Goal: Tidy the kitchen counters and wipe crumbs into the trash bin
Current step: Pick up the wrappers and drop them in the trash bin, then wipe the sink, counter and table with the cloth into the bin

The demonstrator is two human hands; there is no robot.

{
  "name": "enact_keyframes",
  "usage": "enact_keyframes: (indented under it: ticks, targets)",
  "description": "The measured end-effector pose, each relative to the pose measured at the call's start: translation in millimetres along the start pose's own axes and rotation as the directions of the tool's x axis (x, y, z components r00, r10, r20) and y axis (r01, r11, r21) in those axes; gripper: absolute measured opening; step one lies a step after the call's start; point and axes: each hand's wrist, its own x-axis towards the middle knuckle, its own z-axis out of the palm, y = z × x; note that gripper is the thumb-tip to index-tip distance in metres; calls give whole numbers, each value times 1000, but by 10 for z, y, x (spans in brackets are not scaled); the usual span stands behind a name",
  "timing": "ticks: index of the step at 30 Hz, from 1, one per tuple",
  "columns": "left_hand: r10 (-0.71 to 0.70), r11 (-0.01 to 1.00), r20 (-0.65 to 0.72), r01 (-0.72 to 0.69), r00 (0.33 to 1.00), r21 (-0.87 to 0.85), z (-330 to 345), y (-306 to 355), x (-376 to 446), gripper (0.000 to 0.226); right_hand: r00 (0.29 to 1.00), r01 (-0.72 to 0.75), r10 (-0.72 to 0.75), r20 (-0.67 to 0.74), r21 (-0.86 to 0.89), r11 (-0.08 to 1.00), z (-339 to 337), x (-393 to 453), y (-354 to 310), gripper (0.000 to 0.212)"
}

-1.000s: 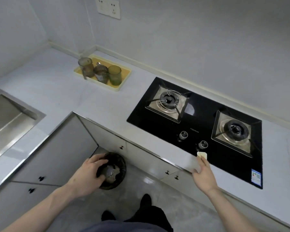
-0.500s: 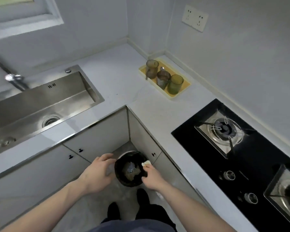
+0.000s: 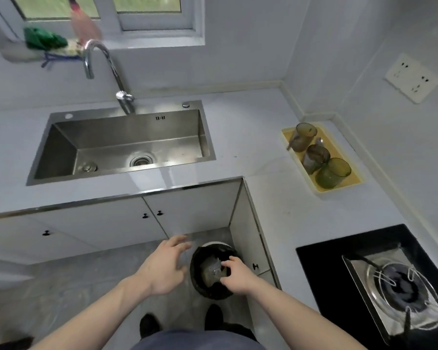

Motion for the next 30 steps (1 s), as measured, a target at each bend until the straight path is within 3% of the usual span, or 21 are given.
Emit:
enact_keyframes:
  ticks: [12, 20, 30]
  targets:
    - [-134, 989, -136, 123, 982, -86, -434, -324, -294, 68, 951, 289, -298, -77, -107, 951, -494, -171, -810, 63]
    - [-165, 986, -312, 147, 936, -82, -1151, -825, -564, 69, 835, 521, -543, -90, -193, 832, -727, -308, -2050, 65]
    - [-112, 989, -534, 146, 838, 21, -2489, -1847, -1091, 67, 688, 663, -712, -141, -278, 695, -760, -330, -3857, 66]
